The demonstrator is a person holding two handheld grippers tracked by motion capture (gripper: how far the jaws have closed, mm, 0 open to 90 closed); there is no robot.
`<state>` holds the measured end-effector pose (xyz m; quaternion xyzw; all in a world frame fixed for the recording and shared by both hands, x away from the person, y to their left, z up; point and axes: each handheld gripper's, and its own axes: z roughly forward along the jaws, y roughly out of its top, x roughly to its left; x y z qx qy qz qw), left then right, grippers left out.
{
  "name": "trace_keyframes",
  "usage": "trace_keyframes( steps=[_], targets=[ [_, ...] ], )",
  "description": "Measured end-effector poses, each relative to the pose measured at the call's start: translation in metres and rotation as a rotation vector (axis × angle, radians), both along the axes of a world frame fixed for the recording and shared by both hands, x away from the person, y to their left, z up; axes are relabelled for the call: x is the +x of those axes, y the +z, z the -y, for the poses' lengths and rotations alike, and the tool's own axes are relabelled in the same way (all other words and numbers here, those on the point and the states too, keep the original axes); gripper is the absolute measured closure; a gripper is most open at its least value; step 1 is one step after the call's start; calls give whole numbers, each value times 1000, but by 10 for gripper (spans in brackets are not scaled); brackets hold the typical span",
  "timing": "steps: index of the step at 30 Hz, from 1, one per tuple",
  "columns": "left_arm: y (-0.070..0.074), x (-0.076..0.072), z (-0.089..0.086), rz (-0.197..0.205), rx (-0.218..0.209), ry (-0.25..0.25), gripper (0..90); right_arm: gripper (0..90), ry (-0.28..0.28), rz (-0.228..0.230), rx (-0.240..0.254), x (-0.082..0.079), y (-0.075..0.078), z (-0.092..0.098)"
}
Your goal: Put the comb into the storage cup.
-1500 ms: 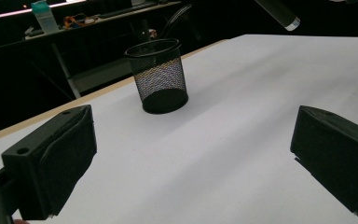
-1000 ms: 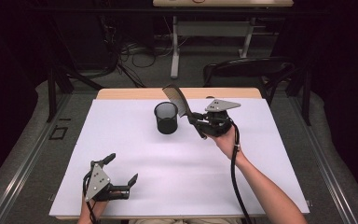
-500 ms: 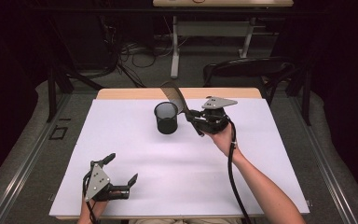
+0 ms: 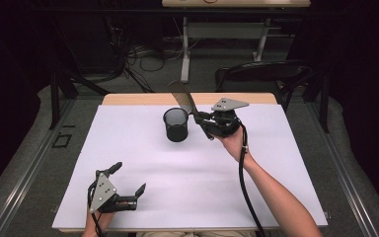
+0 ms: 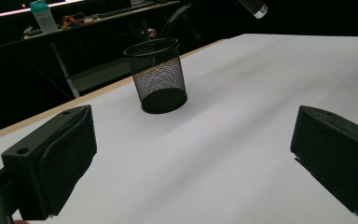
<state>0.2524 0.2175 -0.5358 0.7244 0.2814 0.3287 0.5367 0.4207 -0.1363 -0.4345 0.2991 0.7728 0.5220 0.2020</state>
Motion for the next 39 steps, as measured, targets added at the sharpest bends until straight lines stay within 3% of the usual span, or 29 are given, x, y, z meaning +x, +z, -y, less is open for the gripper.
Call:
trace_keyframes(
  steps=[39],
  targets=[
    [0,0,0,-5,1,-1,2,726,-14,37,41,14,5,-12]
  ],
)
